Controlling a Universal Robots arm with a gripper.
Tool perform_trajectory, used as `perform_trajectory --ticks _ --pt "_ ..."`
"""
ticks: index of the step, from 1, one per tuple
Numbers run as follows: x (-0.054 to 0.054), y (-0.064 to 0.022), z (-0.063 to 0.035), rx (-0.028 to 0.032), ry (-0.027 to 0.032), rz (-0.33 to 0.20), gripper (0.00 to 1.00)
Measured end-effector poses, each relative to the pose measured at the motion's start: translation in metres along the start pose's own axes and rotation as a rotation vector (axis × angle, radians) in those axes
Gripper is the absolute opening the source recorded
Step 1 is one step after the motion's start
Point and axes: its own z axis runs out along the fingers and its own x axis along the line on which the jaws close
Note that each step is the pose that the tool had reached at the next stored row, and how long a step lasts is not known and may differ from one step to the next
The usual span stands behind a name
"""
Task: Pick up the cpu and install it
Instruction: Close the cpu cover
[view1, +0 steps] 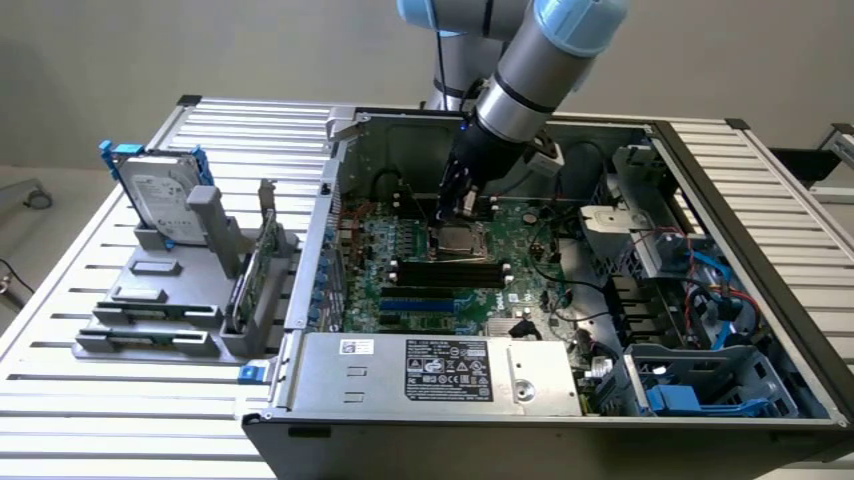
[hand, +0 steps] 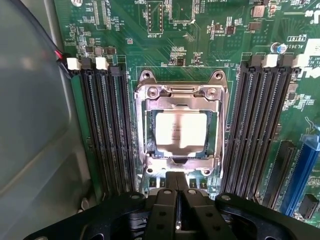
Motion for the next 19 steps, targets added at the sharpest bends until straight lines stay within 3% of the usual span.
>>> perform_trajectory --ticks 19 --pt "-0.001 0.0028 0.0191 -0.0018 0.0004 0.004 0.11"
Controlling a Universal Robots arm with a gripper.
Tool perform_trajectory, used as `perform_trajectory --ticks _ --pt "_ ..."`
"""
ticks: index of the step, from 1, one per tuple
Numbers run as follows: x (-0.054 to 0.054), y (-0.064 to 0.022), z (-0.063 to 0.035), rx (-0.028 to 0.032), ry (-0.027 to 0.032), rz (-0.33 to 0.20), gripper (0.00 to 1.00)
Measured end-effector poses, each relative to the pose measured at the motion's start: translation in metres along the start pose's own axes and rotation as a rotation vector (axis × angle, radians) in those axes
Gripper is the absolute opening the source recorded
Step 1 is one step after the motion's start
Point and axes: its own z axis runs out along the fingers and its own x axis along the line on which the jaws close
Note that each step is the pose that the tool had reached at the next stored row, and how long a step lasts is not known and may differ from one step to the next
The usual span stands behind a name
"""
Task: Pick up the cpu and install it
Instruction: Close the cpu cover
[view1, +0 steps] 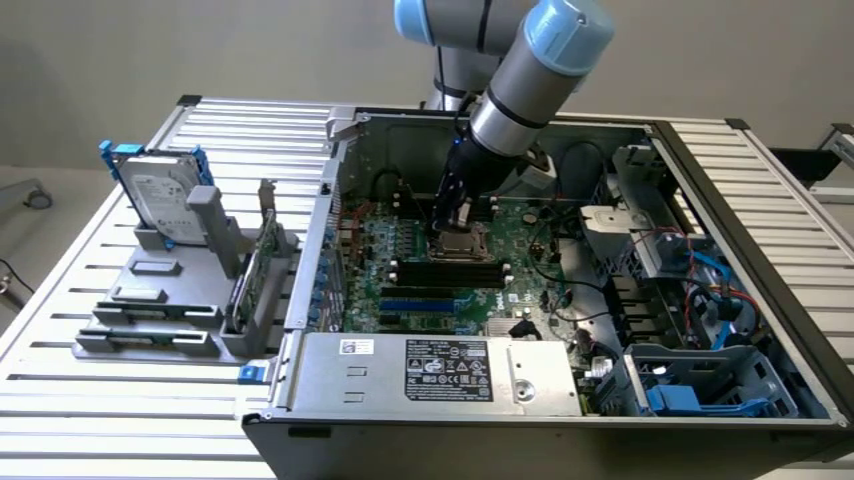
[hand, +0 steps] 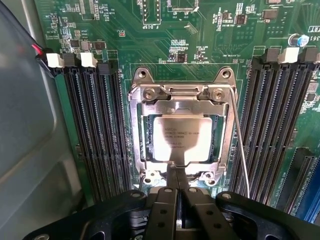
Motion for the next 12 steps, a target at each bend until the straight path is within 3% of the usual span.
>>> perform_trajectory --ticks 5,9,12 --pt "0.0002 -0.0001 0.0009 -0.0009 0.0014 0.000 0.11" --pt "0.0004 -0.0030 -0.0041 -0.0010 0.0038 0.001 0.11" --pt "-0.0002 -0.0061 -0.0062 -0.0006 0.0098 0.005 0.11"
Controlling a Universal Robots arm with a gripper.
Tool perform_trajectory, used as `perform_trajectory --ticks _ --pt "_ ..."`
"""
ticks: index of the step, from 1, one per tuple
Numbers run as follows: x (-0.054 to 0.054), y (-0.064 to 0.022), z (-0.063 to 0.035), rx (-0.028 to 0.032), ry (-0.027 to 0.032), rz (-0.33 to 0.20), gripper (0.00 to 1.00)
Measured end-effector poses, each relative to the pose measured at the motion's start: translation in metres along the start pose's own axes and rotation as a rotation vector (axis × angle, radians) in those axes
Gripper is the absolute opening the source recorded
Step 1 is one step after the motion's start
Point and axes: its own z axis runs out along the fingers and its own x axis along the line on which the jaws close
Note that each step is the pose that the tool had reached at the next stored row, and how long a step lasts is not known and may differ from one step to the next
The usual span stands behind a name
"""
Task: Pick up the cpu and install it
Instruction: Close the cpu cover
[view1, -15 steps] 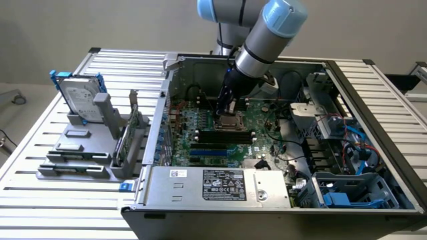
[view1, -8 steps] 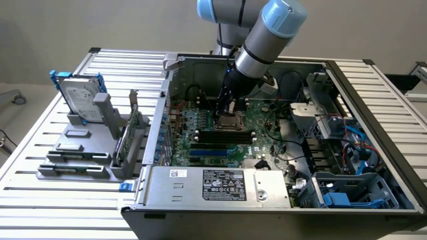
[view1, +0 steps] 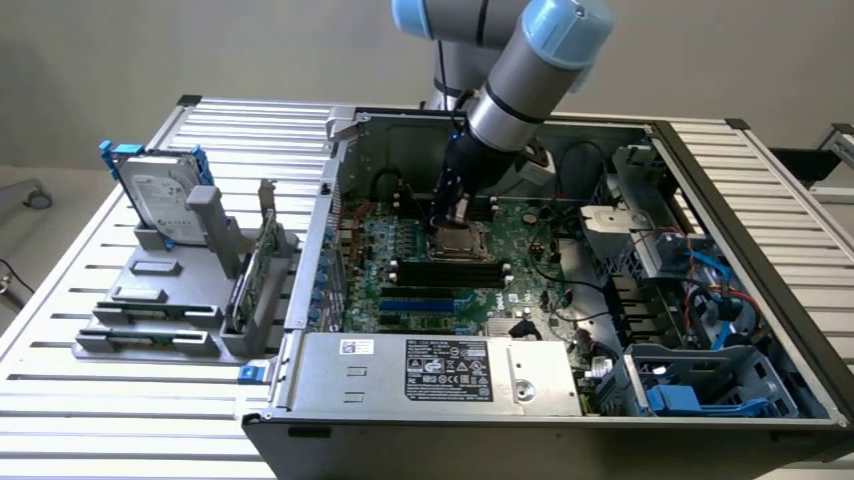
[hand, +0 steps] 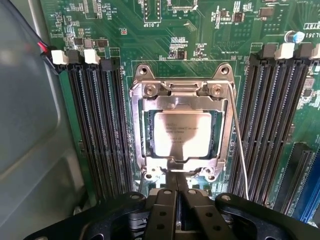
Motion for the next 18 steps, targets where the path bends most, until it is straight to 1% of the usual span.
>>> perform_trajectory --ticks 4,9,14,17,18 --pt "-0.001 -0.0054 -0.0004 0.0021 0.0117 0.002 0.11" --pt "-0.002 -0.0122 -0.0007 0.0085 0.0251 0.002 0.11" --pt "-0.003 -0.0205 -0.0001 0.0138 0.0326 0.001 0.11" --pt "-0.004 -0.0260 0.0005 0.0146 0.0336 0.000 0.11" --pt "-0.004 -0.0263 0.0003 0.0146 0.0336 0.001 0.11"
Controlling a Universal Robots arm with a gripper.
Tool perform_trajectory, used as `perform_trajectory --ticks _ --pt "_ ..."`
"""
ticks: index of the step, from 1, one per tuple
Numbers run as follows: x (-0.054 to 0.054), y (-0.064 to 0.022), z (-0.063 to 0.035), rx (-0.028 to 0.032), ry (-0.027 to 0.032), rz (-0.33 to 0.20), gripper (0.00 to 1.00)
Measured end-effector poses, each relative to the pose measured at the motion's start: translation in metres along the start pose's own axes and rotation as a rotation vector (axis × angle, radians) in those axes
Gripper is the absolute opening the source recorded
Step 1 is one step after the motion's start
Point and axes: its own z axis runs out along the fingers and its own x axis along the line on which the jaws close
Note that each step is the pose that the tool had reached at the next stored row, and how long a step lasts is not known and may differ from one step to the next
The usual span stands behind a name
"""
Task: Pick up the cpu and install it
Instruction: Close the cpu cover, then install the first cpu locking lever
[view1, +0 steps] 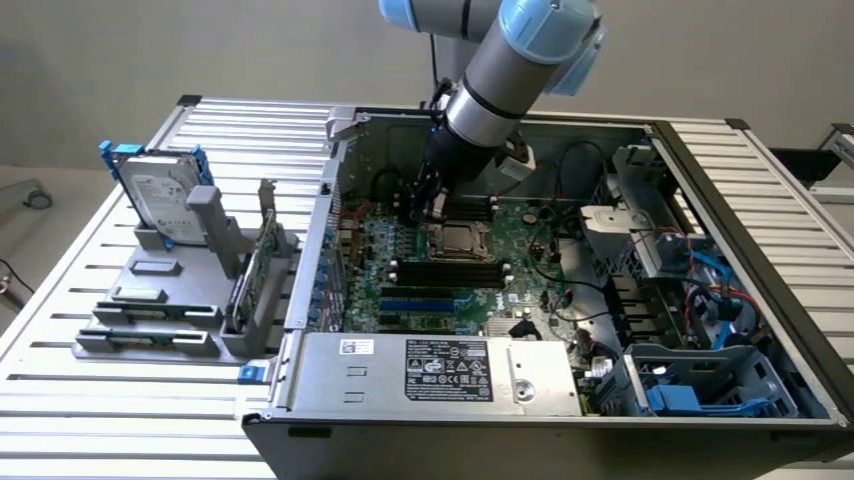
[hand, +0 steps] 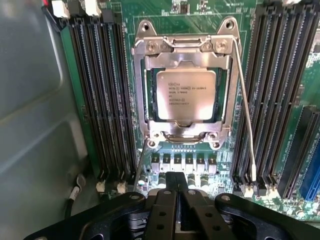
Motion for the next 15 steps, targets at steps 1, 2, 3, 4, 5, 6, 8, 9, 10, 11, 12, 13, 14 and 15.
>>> perform_trajectory --ticks 1,2,3,4,5,6,8,9,10,11,12,13,14,15 --pt "-0.0001 0.0000 0.0000 0.0000 0.0002 0.000 0.11" --pt "-0.0001 0.0000 0.0001 -0.0001 0.0005 0.000 0.11" --pt "-0.0001 0.0000 0.0001 -0.0001 0.0005 0.000 0.11" --pt "-0.0001 0.0000 0.0000 -0.0001 0.0005 0.000 0.11" --pt "-0.0001 0.0000 0.0000 -0.0001 0.0006 0.000 0.11" --pt "-0.0001 0.0000 0.0000 -0.0001 0.0006 0.000 0.11" --pt "-0.0001 0.0000 0.0000 -0.0001 0.0007 0.001 0.11" --pt "-0.0001 0.0000 0.0000 -0.0001 0.0007 0.001 0.11" --pt "-0.0001 0.0000 0.0000 -0.0001 0.0008 0.001 0.11" --pt "-0.0001 0.0000 0.0000 -0.0001 0.0008 0.001 0.11" --pt "-0.0001 0.0000 0.0000 -0.0001 0.0008 0.001 0.11" --pt "-0.0001 0.0000 0.0000 -0.0001 0.0008 0.001 0.11" --pt "-0.0001 0.0000 0.0000 -0.0001 0.0008 0.001 0.11" --pt "-0.0001 0.0000 0.0000 -0.0001 0.0008 0.001 0.11"
